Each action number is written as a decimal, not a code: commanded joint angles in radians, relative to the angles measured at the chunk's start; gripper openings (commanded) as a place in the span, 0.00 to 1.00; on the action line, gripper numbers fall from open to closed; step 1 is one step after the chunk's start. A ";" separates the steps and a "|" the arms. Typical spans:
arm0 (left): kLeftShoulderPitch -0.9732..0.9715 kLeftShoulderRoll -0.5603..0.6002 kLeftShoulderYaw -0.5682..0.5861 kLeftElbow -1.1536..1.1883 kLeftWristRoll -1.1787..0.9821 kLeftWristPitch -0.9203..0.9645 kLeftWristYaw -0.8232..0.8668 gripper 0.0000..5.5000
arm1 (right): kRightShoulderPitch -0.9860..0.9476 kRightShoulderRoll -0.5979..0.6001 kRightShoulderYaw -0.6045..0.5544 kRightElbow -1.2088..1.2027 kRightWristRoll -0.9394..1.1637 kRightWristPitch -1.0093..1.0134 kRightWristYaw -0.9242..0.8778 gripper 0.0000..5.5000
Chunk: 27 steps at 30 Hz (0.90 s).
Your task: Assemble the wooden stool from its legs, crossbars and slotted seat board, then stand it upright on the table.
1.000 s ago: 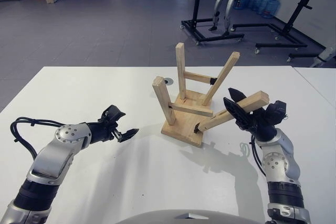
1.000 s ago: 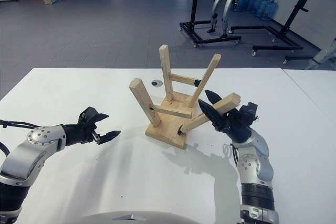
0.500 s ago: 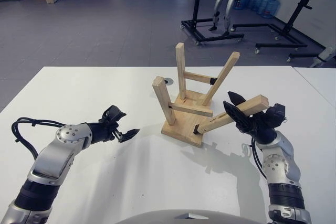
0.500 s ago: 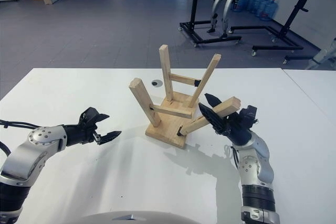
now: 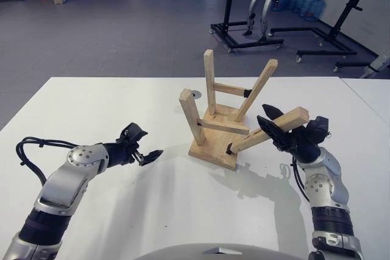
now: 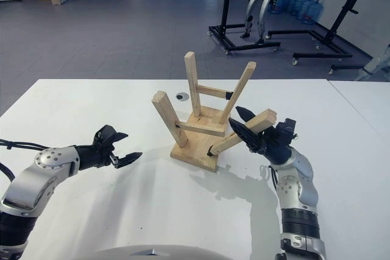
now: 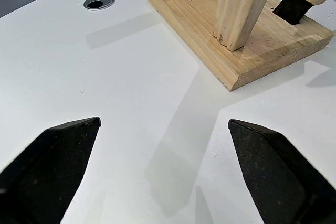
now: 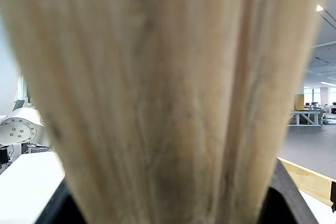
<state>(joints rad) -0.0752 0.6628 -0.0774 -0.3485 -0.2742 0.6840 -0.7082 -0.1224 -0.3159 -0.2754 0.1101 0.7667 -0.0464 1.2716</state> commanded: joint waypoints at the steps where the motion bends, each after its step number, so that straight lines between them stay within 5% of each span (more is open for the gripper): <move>1: 0.003 0.001 -0.014 -0.018 0.002 0.007 0.002 0.81 | -0.011 -0.027 0.008 -0.006 -0.007 0.017 0.016 0.37; 27: 0.008 -0.012 -0.035 -0.031 0.004 0.006 0.018 0.81 | -0.077 -0.087 0.026 -0.010 -0.038 0.019 0.017 0.37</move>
<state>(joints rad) -0.0724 0.6519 -0.1065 -0.3696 -0.2721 0.6839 -0.6945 -0.1903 -0.3901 -0.2440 0.0947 0.7351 -0.0254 1.2829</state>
